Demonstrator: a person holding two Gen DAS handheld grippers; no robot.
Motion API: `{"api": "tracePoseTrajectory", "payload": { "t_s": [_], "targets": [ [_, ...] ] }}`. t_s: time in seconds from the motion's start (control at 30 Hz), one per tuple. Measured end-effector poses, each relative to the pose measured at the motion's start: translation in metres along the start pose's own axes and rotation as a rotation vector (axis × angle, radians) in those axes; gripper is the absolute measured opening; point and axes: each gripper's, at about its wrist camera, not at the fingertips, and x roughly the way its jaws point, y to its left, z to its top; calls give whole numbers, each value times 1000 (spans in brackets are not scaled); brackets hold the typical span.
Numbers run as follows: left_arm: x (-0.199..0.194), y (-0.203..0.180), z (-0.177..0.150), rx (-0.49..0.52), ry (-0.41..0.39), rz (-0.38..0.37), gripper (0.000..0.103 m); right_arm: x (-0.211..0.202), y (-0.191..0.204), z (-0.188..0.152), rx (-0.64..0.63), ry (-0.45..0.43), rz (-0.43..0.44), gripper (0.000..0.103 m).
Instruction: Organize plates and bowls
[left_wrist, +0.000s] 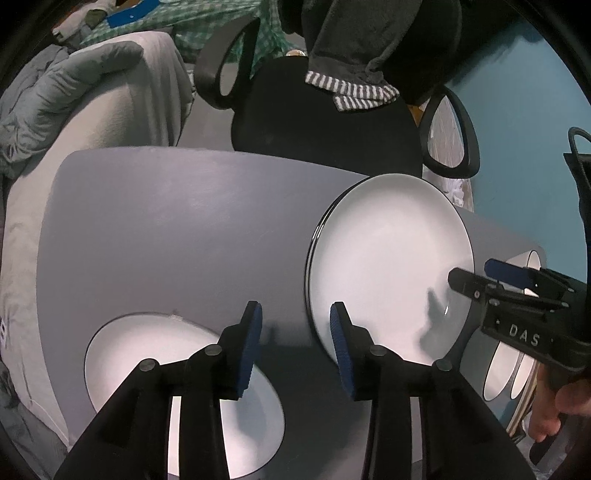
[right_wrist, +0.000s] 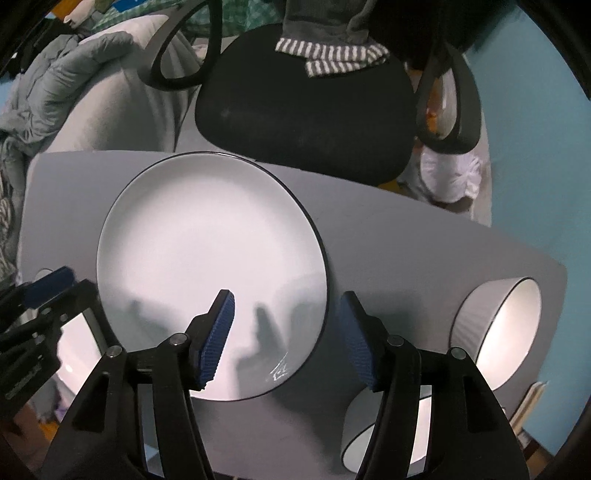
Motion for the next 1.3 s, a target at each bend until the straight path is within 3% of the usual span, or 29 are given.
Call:
{"api": "tracePoseTrajectory", "payload": {
  "t_s": [0.17, 0.33, 0.7, 1.3],
  "targets": [
    [-16, 14, -17, -32, -30, -8, 38, -11, 8, -6, -31, -56, -41, 66],
    [-38, 29, -35, -63, -54, -9, 39, -24, 18, -17, -63, -92, -28, 68],
    [-74, 67, -79, -109, -95, 34, 39, -41, 47, -52, -137, -105, -19, 69],
    [-81, 137, -134, -262, -84, 84, 39, -53, 120, -77, -270, -114, 19, 69]
  ]
}}
